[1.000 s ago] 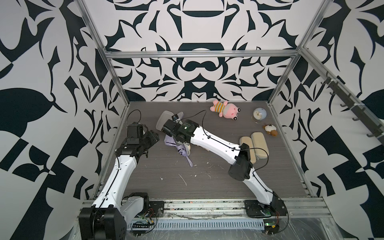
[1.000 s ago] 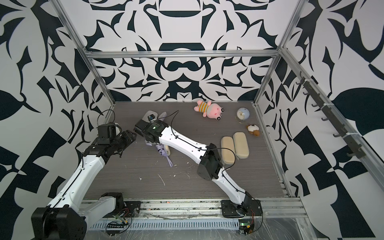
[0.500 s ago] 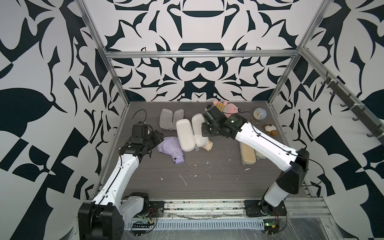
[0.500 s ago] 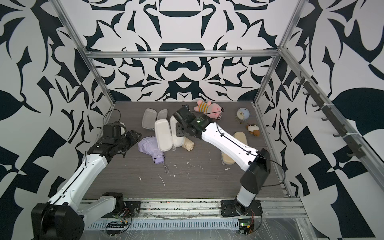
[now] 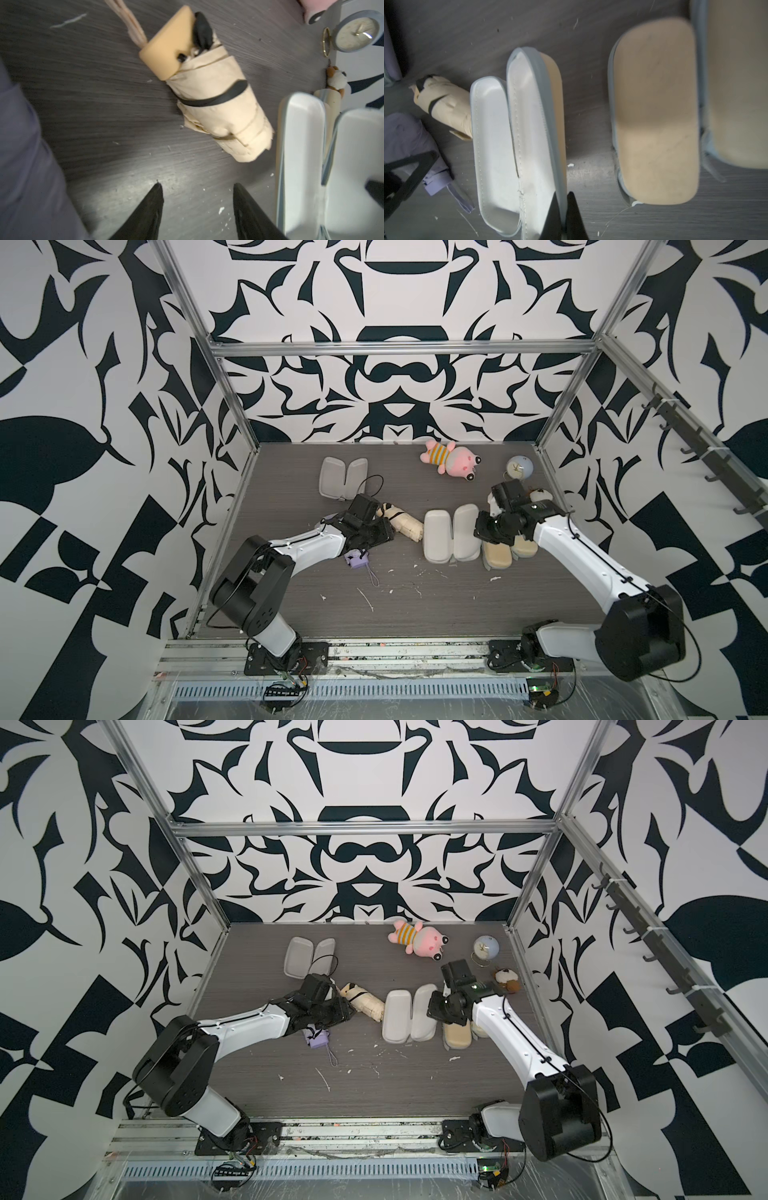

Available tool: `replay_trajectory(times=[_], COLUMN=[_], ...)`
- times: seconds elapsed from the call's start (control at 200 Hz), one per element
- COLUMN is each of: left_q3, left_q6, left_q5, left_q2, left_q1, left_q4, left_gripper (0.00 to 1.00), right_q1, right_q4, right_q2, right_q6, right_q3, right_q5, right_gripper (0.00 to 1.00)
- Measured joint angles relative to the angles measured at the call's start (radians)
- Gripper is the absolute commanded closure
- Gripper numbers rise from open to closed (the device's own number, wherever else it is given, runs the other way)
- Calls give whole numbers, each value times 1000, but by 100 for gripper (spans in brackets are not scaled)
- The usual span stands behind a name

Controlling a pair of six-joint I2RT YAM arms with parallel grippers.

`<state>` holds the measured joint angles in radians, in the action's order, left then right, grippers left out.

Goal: Put umbrellas into zippered umbrella sleeves
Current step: Place the umbrella sleeve at the center of the board, then pick up the umbrella from the center of the board.

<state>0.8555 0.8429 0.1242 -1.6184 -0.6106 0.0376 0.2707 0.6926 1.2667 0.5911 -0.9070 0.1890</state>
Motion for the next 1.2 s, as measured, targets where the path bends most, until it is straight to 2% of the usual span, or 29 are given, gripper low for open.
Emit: replay_trajectory(times=[0.13, 0.245, 0.305, 0.37, 0.435, 0.61, 0.78, 0.895, 0.92, 0.995, 1.2], left_q3=[-88, -198, -234, -243, -239, -206, -180, -180, -180, -180, -194], left_q6=[6, 2, -5, -12, -21, -29, -23, -12, -8, -2, 10], left_q5=[27, 51, 50, 50, 61, 95, 107, 109, 108, 106, 100], left_q2=[13, 92, 151, 196, 229, 278, 291, 292, 294, 304, 363], left_q1=[87, 194, 237, 256, 255, 246, 213, 200, 199, 199, 194], left_q4=[-39, -41, -12, 26, 47, 95, 101, 101, 101, 102, 99], left_gripper=[45, 45, 45, 45, 45, 45, 45, 45, 45, 45, 45], right_q1=[62, 152, 181, 190, 190, 190, 237, 328, 348, 393, 451], right_q4=[-51, -124, -148, -158, -134, 23, 69, 21, 9, -19, -30], right_q2=[-44, -49, -37, -13, 8, 5, 80, 264, 309, 429, 691], right_q6=[56, 95, 99, 84, 55, -46, -48, 31, 50, 106, 170], right_q3=[135, 204, 221, 223, 204, 22, -208, -330, -355, -426, -659], right_q5=[37, 56, 63, 65, 48, -40, -116, -185, -204, -255, -344], right_gripper=[100, 99, 89, 66, 47, 24, 22, 19, 12, 9, 8])
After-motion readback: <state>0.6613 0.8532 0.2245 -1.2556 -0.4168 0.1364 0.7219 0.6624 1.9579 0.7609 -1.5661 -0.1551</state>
